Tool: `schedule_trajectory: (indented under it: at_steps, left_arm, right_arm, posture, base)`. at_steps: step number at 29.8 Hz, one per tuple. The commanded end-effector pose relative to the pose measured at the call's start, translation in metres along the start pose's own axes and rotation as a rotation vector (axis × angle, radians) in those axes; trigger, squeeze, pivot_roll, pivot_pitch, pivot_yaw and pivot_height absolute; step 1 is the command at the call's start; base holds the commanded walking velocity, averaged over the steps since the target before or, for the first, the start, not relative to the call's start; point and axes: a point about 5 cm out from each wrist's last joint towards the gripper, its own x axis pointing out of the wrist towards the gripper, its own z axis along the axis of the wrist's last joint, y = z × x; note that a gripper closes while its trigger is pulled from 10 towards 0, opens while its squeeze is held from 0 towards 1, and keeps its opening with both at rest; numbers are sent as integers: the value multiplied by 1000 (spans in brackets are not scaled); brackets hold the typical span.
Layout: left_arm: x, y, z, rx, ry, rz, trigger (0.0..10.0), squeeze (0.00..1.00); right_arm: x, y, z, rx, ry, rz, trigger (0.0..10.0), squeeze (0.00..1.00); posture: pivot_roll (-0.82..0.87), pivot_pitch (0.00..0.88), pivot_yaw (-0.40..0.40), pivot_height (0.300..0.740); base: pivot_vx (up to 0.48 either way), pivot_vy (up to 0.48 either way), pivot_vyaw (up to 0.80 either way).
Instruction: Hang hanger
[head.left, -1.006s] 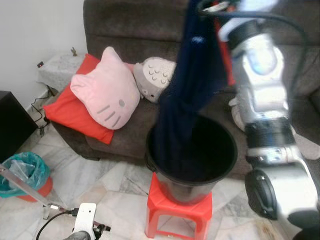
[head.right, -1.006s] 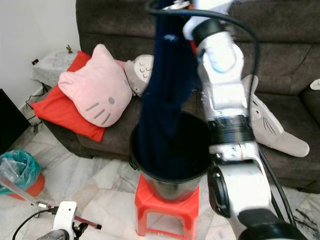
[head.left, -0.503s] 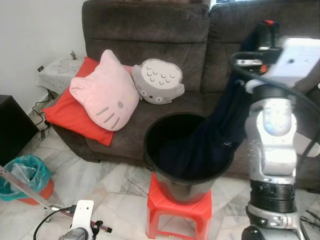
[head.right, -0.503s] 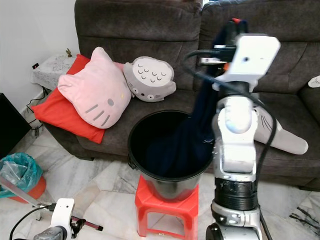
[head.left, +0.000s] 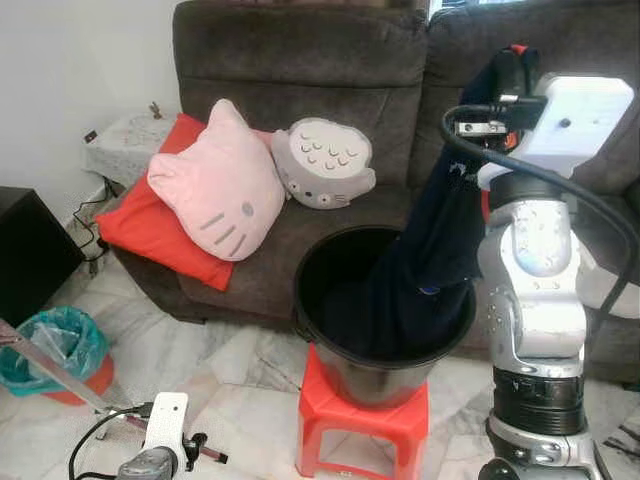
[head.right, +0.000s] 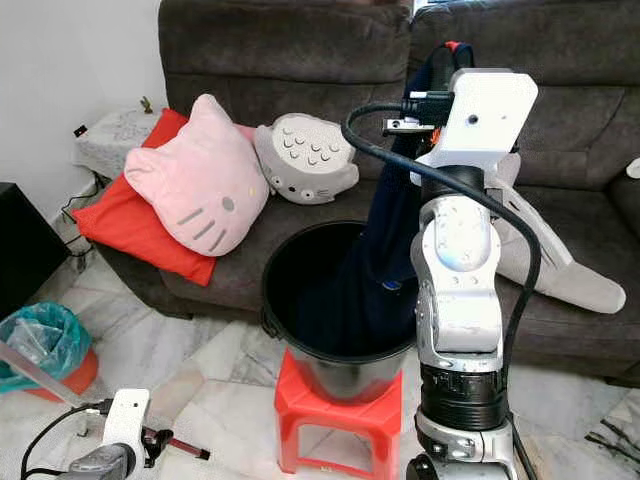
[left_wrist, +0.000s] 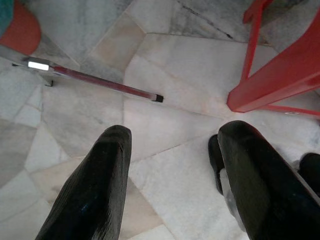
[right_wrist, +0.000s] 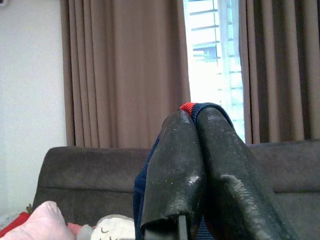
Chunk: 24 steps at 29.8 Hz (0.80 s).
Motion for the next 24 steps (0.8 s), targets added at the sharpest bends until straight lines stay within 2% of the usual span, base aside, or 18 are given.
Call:
schedule_trajectory:
  at_steps: [1, 11, 15, 24]
  left_arm:
    - [0, 1, -2, 0, 18, 8, 10000, 0]
    - [-3, 16, -7, -2, 22, 22, 10000, 0]
    - [-4, 17, -8, -5, 24, 24, 10000, 0]
    - [-4, 4, -19, -7, 41, 12, 10000, 0]
  right_arm:
    - [-2, 1, 7, 4, -20, -5, 10000, 0]
    - [0, -2, 6, -6, -11, -19, 10000, 0]
    - [0, -3, 6, -7, -9, -22, 10000, 0]
    - [1, -3, 6, -12, -7, -25, 10000, 0]
  posture:
    - [-87, 0, 88, 740]
    - [-82, 0, 87, 740]
    - [-82, 0, 87, 740]
    - [-80, 0, 87, 740]
  base:
    - [0, 0, 0]
    - [0, 0, 0]
    - [-62, 0, 0]
    - [-290, 0, 0]
